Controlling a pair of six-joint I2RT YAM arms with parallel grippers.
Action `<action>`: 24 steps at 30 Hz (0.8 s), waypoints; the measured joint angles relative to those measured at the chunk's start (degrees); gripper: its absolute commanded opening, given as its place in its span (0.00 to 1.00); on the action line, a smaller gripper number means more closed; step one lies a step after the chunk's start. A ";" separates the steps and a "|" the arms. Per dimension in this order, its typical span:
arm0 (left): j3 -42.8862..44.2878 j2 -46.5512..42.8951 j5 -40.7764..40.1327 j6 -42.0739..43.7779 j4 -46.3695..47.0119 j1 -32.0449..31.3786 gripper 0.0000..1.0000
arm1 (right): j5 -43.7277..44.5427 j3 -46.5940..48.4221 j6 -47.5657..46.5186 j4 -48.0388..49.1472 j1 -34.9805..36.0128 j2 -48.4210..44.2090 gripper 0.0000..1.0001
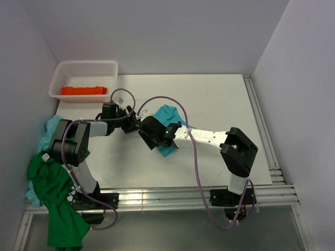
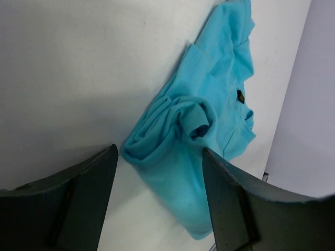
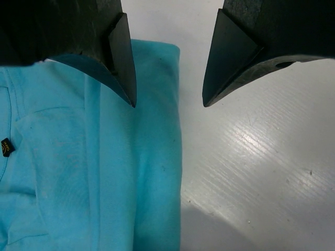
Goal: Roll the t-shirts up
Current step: Roll the tshirt
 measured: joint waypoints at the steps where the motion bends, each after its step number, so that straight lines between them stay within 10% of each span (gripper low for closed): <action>1: 0.46 0.55 0.07 -0.11 0.46 -0.02 0.70 | 0.04 -0.04 0.00 0.02 0.00 0.00 0.60; 24: 7.17 5.33 -4.22 1.16 -4.39 -5.05 0.00 | 1.99 -0.74 -0.63 1.22 0.63 -0.72 0.56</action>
